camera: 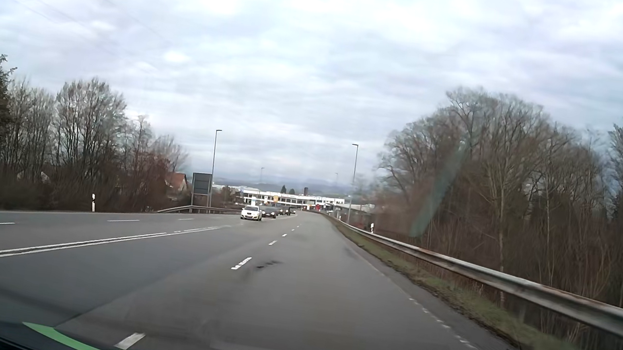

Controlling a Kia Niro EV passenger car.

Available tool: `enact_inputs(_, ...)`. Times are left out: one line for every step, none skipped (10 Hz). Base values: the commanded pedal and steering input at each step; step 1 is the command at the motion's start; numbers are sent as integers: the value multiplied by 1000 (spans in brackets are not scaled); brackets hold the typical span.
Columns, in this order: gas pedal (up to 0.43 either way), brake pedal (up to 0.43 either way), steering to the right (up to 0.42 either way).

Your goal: Follow the waypoints while adhering to traffic rules and regulations

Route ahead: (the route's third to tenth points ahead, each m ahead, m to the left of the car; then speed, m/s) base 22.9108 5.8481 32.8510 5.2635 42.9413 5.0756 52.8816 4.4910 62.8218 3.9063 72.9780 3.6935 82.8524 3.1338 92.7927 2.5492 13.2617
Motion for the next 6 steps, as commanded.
enact_inputs(59,0,5)
enact_inputs(59,0,5)
enact_inputs(59,0,4)
enact_inputs(59,0,4)
enact_inputs(59,0,4)
enact_inputs(59,0,4)
